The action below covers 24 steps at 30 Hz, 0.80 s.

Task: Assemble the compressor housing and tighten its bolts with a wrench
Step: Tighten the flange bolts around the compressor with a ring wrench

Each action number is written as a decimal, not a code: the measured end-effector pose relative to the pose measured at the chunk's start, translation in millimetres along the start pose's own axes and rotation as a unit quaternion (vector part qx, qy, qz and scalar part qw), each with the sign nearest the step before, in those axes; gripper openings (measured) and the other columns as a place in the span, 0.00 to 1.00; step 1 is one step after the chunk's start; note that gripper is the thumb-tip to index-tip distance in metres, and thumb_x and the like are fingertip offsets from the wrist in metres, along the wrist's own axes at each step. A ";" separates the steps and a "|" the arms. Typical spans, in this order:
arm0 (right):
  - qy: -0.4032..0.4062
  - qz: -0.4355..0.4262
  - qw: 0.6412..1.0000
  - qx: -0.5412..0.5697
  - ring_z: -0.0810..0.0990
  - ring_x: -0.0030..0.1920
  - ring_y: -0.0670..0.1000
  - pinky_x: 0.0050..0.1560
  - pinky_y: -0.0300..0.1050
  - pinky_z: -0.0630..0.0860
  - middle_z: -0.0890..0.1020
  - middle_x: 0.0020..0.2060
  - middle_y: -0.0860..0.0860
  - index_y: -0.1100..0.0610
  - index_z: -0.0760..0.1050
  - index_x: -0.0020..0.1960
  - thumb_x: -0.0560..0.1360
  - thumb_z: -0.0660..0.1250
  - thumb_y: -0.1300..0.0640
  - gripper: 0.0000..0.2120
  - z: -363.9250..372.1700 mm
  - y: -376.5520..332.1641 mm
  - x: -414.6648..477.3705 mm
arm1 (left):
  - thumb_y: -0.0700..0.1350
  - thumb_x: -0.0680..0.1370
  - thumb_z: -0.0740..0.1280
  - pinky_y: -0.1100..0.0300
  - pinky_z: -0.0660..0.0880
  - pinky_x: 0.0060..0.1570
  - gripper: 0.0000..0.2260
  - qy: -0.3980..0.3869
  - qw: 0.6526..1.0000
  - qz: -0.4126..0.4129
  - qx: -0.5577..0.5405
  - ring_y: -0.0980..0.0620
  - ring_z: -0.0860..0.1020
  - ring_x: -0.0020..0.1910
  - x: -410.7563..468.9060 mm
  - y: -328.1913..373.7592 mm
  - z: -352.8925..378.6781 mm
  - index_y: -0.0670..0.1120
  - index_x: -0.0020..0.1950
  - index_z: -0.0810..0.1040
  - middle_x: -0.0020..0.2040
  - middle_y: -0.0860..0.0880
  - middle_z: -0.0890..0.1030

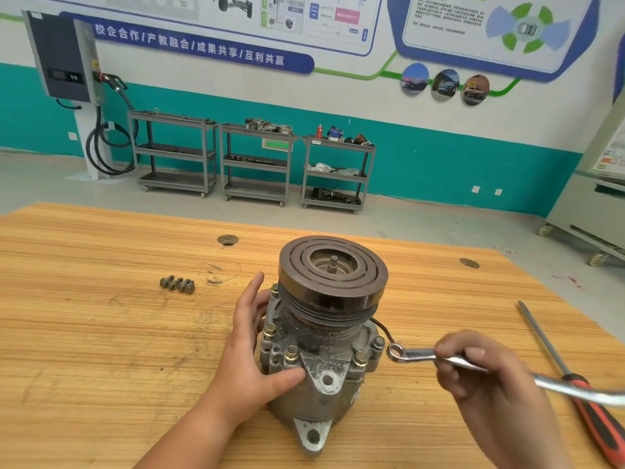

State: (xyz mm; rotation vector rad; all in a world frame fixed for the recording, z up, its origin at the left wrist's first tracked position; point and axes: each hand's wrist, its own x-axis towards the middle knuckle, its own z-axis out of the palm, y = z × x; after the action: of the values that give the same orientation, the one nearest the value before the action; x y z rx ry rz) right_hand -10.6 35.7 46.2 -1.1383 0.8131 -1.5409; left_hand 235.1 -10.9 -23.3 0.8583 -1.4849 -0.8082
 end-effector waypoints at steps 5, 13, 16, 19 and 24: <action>-0.121 0.065 0.991 -0.001 0.70 0.25 0.46 0.24 0.34 0.65 0.74 0.25 0.55 0.62 0.79 0.28 0.46 0.79 0.46 0.21 -12.4 2.8 45.8 | 0.75 0.54 0.72 0.62 0.70 0.61 0.53 0.000 1.000 -0.005 0.004 0.59 0.70 0.67 0.3 0.4 0.3 0.64 0.74 0.53 0.68 0.55 0.69; -0.294 0.120 0.947 -0.041 0.68 0.26 0.44 0.27 0.35 0.61 0.75 0.24 0.48 0.57 0.81 0.29 0.58 0.69 0.54 0.06 -13.1 8.4 97.1 | 0.76 0.54 0.71 0.59 0.68 0.63 0.54 0.000 1.000 -0.005 0.010 0.60 0.68 0.69 -0.6 -1.0 0.0 0.65 0.74 0.52 0.70 0.55 0.67; -0.317 0.114 0.940 -0.048 0.65 0.25 0.44 0.31 0.44 0.55 0.75 0.23 0.47 0.55 0.81 0.29 0.59 0.71 0.50 0.08 -12.8 14.7 101.9 | 0.76 0.54 0.71 0.63 0.67 0.62 0.52 0.000 1.000 -0.003 0.011 0.63 0.67 0.69 -1.4 -2.0 -0.1 0.68 0.73 0.52 0.70 0.60 0.67; -0.310 0.107 0.943 -0.050 0.66 0.24 0.45 0.29 0.42 0.60 0.73 0.20 0.47 0.55 0.81 0.30 0.62 0.65 0.54 0.07 -16.7 15.8 98.5 | 0.76 0.54 0.71 0.65 0.67 0.62 0.52 0.001 1.000 -0.002 0.014 0.63 0.67 0.69 -1.3 -2.7 -0.9 0.68 0.73 0.52 0.70 0.61 0.67; -0.206 0.053 0.974 -0.082 0.68 0.21 0.47 0.25 0.37 0.64 0.72 0.19 0.53 0.56 0.80 0.31 0.64 0.62 0.57 0.09 -26.4 11.9 65.9 | 0.76 0.55 0.71 0.74 0.67 0.58 0.53 -0.002 1.000 -0.005 0.012 0.66 0.66 0.68 -1.0 -1.9 0.1 0.63 0.75 0.53 0.69 0.62 0.67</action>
State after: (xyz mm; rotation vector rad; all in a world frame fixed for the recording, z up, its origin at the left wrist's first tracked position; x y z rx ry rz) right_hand -34.5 -32.1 44.0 -1.4506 0.7117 -1.1091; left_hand 235.2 -11.0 -25.5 0.8831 -1.4977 -0.8001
